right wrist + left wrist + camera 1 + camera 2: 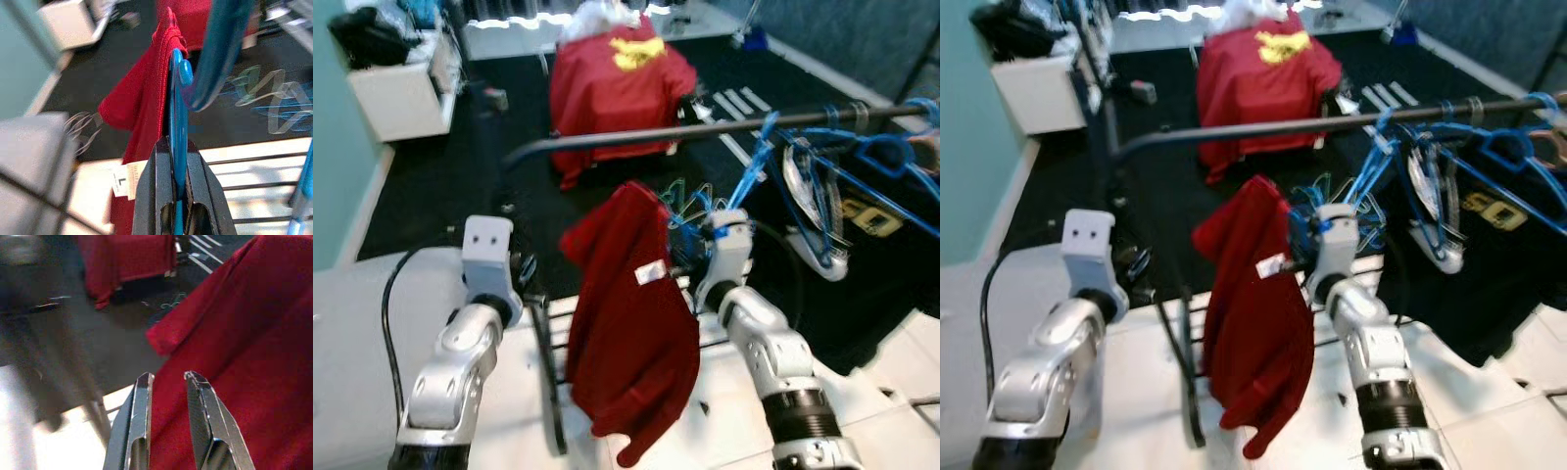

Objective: Hang hanger

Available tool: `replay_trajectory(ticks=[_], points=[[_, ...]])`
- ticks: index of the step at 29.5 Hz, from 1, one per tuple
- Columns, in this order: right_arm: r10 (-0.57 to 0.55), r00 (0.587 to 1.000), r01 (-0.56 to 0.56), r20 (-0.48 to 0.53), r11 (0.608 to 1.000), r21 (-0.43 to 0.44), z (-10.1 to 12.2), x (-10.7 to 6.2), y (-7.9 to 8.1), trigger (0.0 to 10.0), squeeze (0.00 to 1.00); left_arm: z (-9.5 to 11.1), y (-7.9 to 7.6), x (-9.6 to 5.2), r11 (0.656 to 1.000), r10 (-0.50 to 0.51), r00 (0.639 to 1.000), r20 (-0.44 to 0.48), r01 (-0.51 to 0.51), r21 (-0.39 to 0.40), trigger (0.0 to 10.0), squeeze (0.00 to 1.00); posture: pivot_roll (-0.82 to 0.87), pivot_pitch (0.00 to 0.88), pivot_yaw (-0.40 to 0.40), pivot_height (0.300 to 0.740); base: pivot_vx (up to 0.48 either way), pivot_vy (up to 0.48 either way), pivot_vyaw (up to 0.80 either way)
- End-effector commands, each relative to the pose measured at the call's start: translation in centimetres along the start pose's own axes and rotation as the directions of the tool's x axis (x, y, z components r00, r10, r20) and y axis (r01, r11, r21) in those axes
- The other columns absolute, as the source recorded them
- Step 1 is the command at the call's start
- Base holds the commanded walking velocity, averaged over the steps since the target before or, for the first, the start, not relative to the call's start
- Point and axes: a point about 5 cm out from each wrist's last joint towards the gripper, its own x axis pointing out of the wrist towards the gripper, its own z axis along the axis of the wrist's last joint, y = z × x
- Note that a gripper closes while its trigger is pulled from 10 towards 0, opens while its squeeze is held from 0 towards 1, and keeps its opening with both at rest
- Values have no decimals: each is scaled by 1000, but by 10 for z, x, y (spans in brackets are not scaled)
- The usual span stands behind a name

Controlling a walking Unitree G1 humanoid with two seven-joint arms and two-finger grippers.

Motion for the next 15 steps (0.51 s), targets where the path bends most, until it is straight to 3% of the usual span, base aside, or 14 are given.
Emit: replay_trajectory(ticks=[1,5,8,9,10,11,15], points=[[4,999,-4,33,1000,9,5,1,2,10000,0,-5,3,-1,1000,-9,1000,-26,9,-6,10000,0,22,120,-1,740,0,0,0],[-22,999,22,49,1000,4,9,-1,-7,10000,0,4,-2,-4,992,-118,992,48,120,-38,10000,0,18,120,-2,740,0,0,0],[-7,1000,7,28,1000,-4,5,-1,-5,10000,0,3,-1,-8,988,-151,988,44,152,-22,10000,0,15,118,-11,740,0,0,0],[-7,1000,7,28,1000,-4,5,-1,-5,10000,0,3,-1,-8,988,-151,988,44,152,-22,10000,0,15,118,-11,740,0,0,0],[53,998,-53,-36,998,-17,-4,-2,3,10000,0,-6,9,-11,994,-99,995,-6,99,45,10000,0,15,118,-11,740,0,0,0],[67,996,-68,-51,997,-19,-7,-2,5,10000,0,-8,11,-12,995,-82,996,-19,83,63,10000,0,15,118,-11,740,0,0,0],[92,993,-94,-73,995,-29,-11,-2,8,10000,0,-11,15,-12,997,-49,998,-27,51,51,10000,0,13,116,-15,740,0,0,0]])
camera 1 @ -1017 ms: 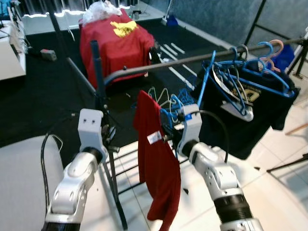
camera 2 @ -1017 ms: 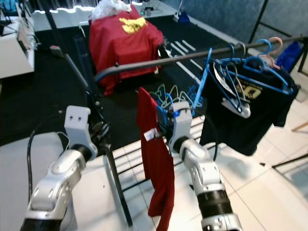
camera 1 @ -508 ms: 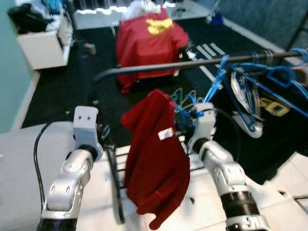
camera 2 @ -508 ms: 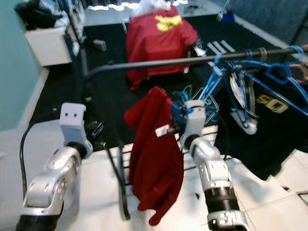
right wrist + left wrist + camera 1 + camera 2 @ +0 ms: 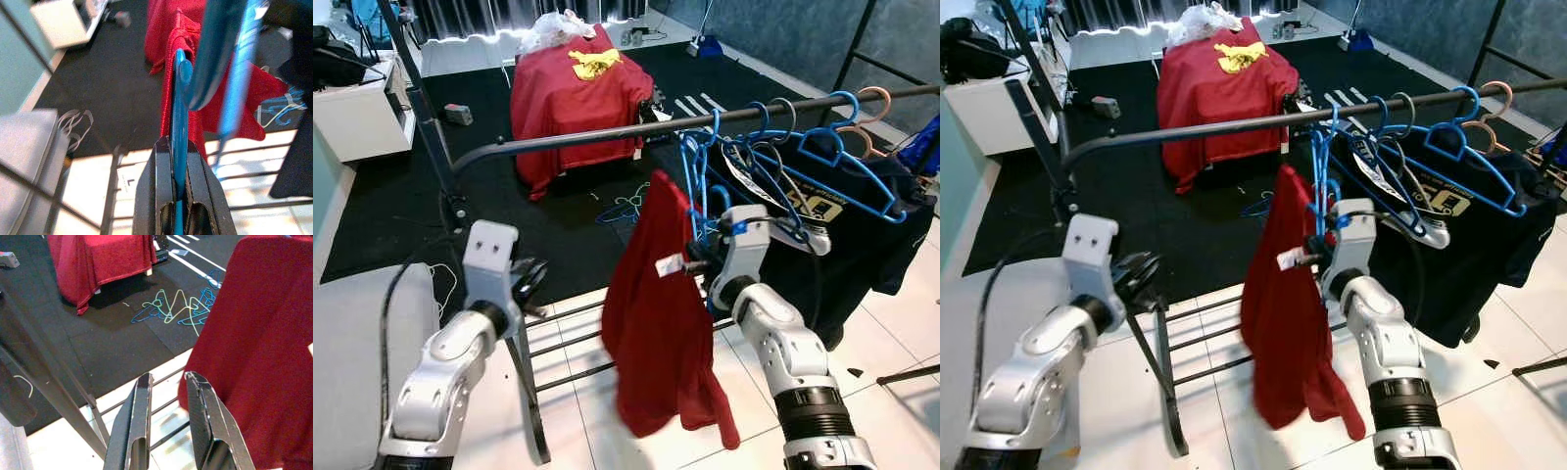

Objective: Hang hanger

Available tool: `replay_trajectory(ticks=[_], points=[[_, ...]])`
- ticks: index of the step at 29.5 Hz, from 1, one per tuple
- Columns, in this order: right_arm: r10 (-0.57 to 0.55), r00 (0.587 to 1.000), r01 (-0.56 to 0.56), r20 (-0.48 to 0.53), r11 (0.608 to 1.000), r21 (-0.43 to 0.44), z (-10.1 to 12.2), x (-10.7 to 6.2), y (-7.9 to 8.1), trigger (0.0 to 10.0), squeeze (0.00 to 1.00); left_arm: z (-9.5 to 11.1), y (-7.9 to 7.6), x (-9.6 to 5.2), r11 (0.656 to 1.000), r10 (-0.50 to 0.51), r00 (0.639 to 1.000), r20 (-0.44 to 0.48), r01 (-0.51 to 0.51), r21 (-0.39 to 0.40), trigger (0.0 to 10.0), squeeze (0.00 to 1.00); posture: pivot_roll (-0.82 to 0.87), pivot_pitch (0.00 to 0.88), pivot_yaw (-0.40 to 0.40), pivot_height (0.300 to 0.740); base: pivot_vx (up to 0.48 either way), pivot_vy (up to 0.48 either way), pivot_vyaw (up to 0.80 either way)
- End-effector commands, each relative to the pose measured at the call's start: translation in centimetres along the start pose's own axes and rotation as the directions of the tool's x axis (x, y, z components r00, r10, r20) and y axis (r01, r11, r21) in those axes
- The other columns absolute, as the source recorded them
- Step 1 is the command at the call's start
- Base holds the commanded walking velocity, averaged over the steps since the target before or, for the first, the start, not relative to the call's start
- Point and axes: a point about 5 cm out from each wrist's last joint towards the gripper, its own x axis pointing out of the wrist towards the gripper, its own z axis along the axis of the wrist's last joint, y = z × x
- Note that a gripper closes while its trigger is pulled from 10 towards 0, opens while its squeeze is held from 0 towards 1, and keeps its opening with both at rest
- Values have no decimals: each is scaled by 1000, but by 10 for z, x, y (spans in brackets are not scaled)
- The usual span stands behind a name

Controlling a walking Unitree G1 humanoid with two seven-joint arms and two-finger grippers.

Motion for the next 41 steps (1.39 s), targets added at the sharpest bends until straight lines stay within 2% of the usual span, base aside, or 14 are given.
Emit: replay_trajectory(ticks=[1,3,4,5,8,15,23,35,41], points=[[52,999,-52,-18,998,-27,-2,0,8,10000,0,-6,5,-1,999,43,999,-22,-43,-12,10000,0,13,115,-17,740,0,0,0],[62,998,-63,-27,998,-33,-4,0,9,10000,0,-7,6,-2,998,54,998,-24,-54,-21,10000,0,13,115,-17,740,0,0,0],[83,995,-84,-59,996,-19,-11,0,15,10000,0,-13,13,-3,989,135,990,-48,-137,-48,10000,0,13,108,-26,740,0,0,0],[83,995,-84,-59,996,-19,-11,0,15,10000,0,-13,13,-3,989,135,990,-48,-137,-48,10000,0,13,108,-26,740,0,0,0],[112,988,-113,-106,994,-8,-22,1,25,10000,0,-23,23,-4,963,251,963,-93,-259,-80,10000,0,12,107,-27,740,0,0,0],[116,987,-120,-114,992,-29,-23,0,25,10000,0,-23,22,-4,961,254,962,-98,-262,-87,10000,0,6,113,-36,740,0,0,0],[111,987,-115,-117,993,-33,-22,-1,23,10000,0,-24,18,-5,962,245,964,-100,-255,-95,10000,0,2,121,-39,740,0,410,0],[92,990,-95,-111,995,-25,-22,-3,22,10000,0,-21,17,-5,960,257,963,-80,-263,-93,10000,0,2,128,-43,740,0,0,0],[72,991,-77,-114,996,-34,-24,-5,19,10000,0,-20,13,-4,967,224,972,-78,-231,-110,10000,0,1,130,-40,740,0,0,0]])
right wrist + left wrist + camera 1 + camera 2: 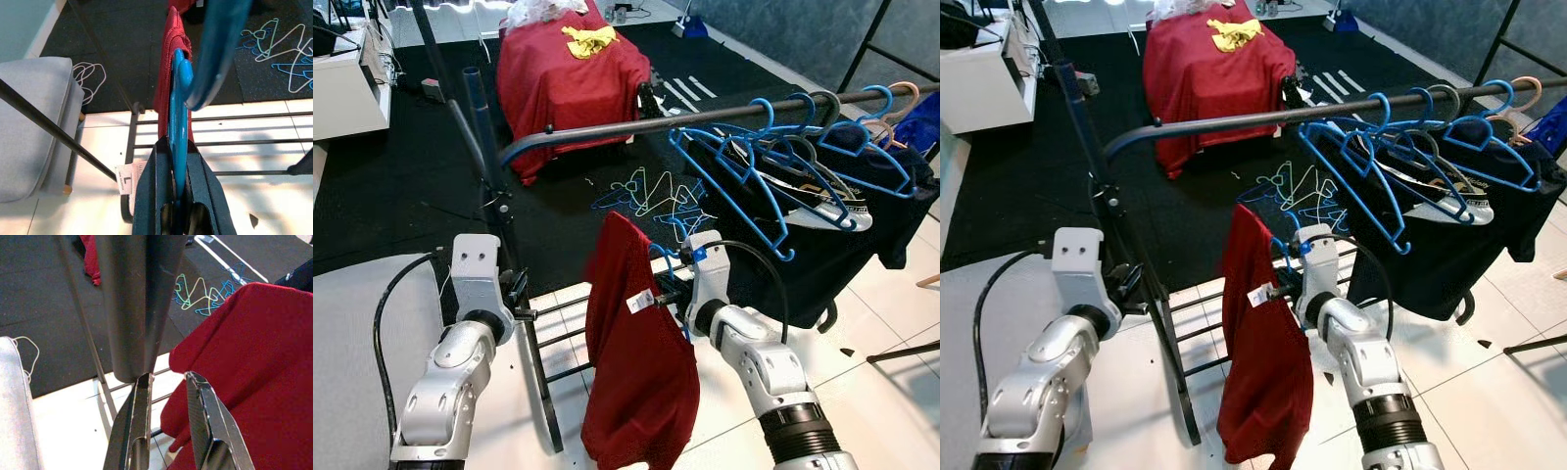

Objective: Hang hanger

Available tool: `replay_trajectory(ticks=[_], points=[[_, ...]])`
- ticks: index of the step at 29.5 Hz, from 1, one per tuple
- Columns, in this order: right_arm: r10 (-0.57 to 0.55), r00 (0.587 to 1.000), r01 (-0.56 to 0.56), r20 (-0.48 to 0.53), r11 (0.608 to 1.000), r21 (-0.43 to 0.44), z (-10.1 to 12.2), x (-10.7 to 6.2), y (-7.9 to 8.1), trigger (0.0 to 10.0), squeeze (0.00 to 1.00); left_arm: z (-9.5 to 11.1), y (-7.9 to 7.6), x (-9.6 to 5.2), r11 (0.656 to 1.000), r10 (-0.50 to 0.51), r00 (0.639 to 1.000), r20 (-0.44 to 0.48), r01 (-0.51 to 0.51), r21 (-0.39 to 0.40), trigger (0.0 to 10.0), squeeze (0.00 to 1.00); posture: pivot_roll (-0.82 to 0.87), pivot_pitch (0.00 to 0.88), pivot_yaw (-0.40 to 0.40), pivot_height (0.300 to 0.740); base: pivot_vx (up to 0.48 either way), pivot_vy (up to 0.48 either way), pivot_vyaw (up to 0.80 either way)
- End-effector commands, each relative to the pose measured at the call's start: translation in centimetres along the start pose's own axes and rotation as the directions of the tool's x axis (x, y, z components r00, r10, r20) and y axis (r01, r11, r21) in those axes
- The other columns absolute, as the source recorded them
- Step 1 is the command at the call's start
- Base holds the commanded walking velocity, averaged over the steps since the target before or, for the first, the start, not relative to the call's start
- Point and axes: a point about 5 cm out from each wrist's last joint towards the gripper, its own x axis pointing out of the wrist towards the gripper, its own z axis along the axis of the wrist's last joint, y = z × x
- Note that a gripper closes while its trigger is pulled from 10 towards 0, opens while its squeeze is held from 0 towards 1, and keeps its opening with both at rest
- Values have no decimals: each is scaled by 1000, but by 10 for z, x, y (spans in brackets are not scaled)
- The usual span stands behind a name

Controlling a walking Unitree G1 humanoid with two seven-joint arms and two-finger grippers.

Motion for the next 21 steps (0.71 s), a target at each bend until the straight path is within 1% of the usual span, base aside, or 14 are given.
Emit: replay_trajectory(ticks=[1,3,10,21], points=[[-11,1000,11,15,1000,4,3,-2,-2,10000,0,-5,9,-2,999,42,999,-21,-42,-6,10000,0,1,130,-40,740,0,0,0],[-17,1000,17,11,1000,0,2,-3,-4,10000,0,-4,7,-4,1000,24,1000,-21,-24,-17,10000,0,1,130,-42,740,0,0,0],[-12,1000,12,7,1000,-4,2,-2,-3,10000,0,-4,5,-6,1000,1,1000,-21,-1,-17,10000,0,4,129,-45,740,0,0,0],[-7,1000,7,6,1000,-8,3,-1,-2,10000,0,-2,5,-6,1000,-8,1000,-13,8,-14,10000,0,4,126,-45,740,-272,0,0]])
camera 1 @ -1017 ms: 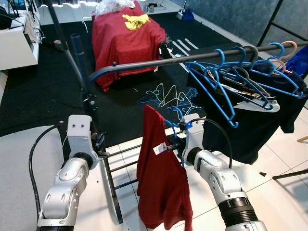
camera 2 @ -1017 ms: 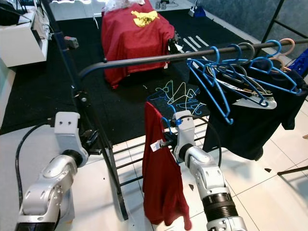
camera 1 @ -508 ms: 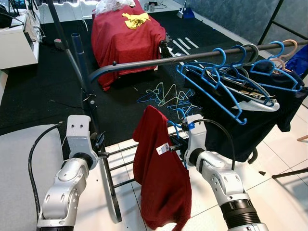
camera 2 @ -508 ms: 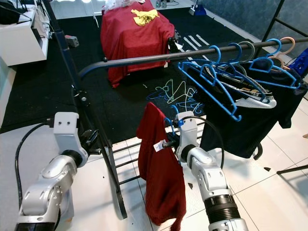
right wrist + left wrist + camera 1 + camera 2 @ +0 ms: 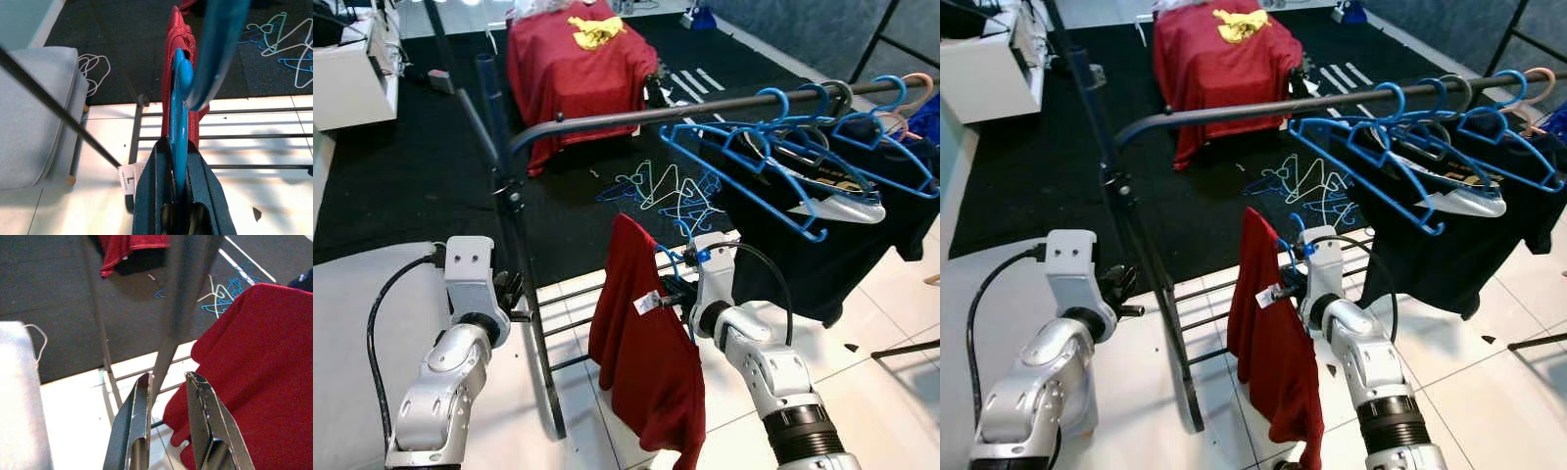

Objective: Hang hanger

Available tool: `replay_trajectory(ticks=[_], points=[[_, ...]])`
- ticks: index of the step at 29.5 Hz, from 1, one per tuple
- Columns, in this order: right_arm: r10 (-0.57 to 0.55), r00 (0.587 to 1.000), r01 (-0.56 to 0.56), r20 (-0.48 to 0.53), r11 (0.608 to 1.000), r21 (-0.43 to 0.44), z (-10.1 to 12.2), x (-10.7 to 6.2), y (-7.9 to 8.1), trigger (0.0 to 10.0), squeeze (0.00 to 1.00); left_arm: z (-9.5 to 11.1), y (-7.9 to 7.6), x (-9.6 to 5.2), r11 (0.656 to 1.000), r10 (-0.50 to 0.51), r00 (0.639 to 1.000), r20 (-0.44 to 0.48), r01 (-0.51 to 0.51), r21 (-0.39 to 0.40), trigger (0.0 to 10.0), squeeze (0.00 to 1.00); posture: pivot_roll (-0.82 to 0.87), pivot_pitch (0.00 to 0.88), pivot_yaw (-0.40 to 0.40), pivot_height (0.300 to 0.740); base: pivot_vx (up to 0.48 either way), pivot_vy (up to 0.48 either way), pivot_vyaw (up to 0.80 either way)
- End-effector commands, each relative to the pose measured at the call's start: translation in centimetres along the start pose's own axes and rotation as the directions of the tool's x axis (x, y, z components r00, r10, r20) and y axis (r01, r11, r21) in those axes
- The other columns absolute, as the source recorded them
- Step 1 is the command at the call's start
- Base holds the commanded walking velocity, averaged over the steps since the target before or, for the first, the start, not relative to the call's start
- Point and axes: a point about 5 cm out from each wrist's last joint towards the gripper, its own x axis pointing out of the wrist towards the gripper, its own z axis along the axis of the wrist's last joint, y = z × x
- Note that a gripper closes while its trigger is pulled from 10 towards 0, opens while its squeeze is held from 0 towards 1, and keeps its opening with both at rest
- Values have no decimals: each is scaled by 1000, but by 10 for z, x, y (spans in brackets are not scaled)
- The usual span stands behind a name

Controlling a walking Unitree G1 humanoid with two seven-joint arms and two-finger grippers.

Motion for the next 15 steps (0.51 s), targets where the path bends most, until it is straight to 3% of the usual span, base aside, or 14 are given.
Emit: replay_trajectory(ticks=[1,15], points=[[2,1000,-2,8,1000,-6,3,0,1,10000,0,-2,2,-2,1000,1,1000,-14,-1,6,10000,0,6,127,-46,740,-274,0,0],[10,1000,-10,8,1000,-5,3,1,3,10000,0,1,4,-1,1000,0,1000,-13,0,16,10000,0,15,126,-45,740,-275,0,0]])
